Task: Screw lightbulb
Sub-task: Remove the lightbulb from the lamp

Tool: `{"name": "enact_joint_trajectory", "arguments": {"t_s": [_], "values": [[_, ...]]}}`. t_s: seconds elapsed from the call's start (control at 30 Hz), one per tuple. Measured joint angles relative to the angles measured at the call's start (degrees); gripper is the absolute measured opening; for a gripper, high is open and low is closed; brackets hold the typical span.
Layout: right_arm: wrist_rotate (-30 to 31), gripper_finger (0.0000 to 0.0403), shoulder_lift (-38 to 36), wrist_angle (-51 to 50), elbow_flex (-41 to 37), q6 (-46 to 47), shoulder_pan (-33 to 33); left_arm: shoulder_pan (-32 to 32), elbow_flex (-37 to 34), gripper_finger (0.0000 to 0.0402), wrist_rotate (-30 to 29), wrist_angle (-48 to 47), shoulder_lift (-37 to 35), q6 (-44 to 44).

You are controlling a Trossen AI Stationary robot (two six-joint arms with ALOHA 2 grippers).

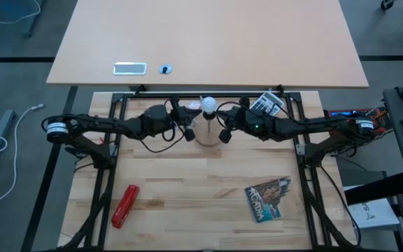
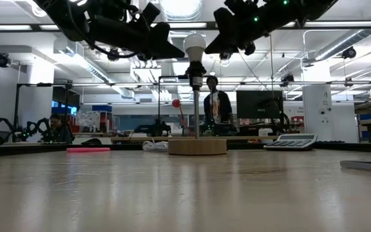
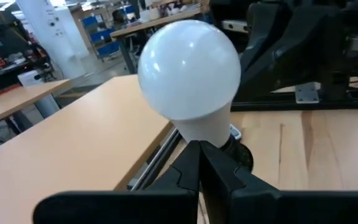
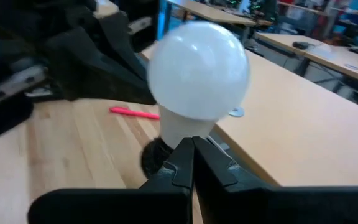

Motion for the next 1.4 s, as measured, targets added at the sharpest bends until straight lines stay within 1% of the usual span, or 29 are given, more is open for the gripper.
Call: {"name": "enact_joint_trajectory", "arguments": {"t_s": [0.13, 0.23, 0.37, 0.73, 0.83, 0.97, 1.07, 1.13, 1.2, 1.4], "values": [[-3.70, 0.0000, 0.05, 2.68, 0.00, 0.43, 0.00, 0.10, 0.00, 0.0000, 0.68, 2.39, 0.02, 3.86], [-4.33, 0.0000, 0.22, 3.84, 0.00, -0.24, 0.00, 0.20, 0.00, 0.0000, 1.60, 2.49, 0.02, 5.86], [-4.29, 0.0000, 0.29, 3.82, 0.00, -0.27, -0.14, 0.40, 0.00, 0.0000, 3.50, 2.45, 0.02, 5.21], [-4.25, 0.0000, 1.26, 3.84, -0.03, -0.42, -0.15, 0.88, 0.00, 0.0000, 4.20, 5.49, 3.67, 3.42], [-3.03, 0.0000, 2.56, 4.60, -0.11, -0.94, -0.15, 0.96, 0.00, 0.0000, 4.25, 5.46, 3.69, 2.92], [-2.84, 0.0000, 3.90, 4.36, -0.11, -1.02, -0.43, 0.96, 0.00, 0.0000, 4.60, 5.55, 3.69, 2.78], [-0.67, 0.0000, 4.02, 4.80, -0.11, -1.03, -0.50, 0.98, 0.00, 0.0000, 7.70, 5.91, 3.69, 2.37], [0.87, 0.0000, 4.02, 4.95, -0.11, -1.10, -0.52, 0.94, 0.01, 0.0000, 8.69, 5.92, 3.69, 2.05], [2.03, 0.0000, 4.02, 4.88, -0.11, -1.58, -0.52, 0.90, 0.00, 0.0000, 8.87, 5.96, 3.69, 1.36], [2.25, 0.0000, 4.00, 3.73, -0.11, -2.02, -0.54, 0.17, 0.00, 0.0000, 8.76, 4.64, 2.87, 0.00]]}}
